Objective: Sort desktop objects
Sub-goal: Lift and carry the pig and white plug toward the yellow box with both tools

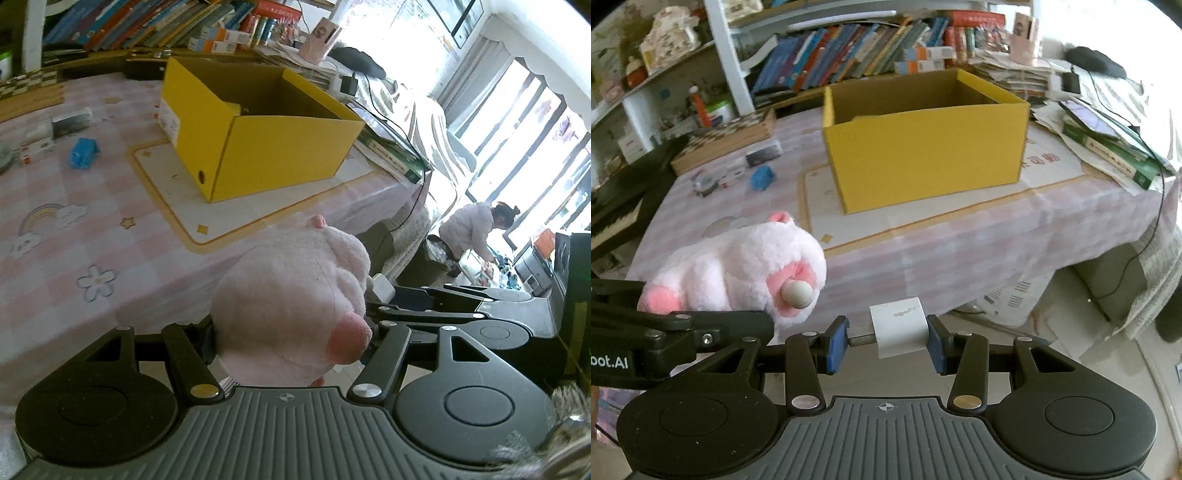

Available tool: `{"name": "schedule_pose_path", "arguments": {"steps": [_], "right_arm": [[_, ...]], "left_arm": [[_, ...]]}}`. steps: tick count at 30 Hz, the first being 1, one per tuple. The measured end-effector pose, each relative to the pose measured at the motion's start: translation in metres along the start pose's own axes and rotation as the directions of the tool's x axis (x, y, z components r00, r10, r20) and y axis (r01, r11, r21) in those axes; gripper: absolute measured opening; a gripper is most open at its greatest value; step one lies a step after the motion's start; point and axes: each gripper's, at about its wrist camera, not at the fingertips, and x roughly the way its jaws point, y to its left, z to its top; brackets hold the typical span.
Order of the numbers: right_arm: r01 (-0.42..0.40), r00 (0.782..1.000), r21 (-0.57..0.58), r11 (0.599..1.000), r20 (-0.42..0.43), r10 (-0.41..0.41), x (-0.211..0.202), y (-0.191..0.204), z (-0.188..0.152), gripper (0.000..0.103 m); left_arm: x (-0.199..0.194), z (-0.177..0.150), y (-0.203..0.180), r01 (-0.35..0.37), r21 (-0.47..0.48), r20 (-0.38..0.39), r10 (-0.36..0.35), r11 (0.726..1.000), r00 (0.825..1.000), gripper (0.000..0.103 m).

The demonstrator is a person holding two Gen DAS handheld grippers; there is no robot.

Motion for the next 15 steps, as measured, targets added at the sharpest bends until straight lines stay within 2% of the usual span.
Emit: {"name": "schedule_pose_path", "arguments": {"steps": [15], "right_arm": [[0.013,0.999,0.015,1.0,-0.043,-0.013,0.022,-0.061,0.028,0.044]], "left_arm": [[0.059,0.041,-0.033,0.026,0.006,-0.037,-0.026,1.0,0.999,0.064]]}}
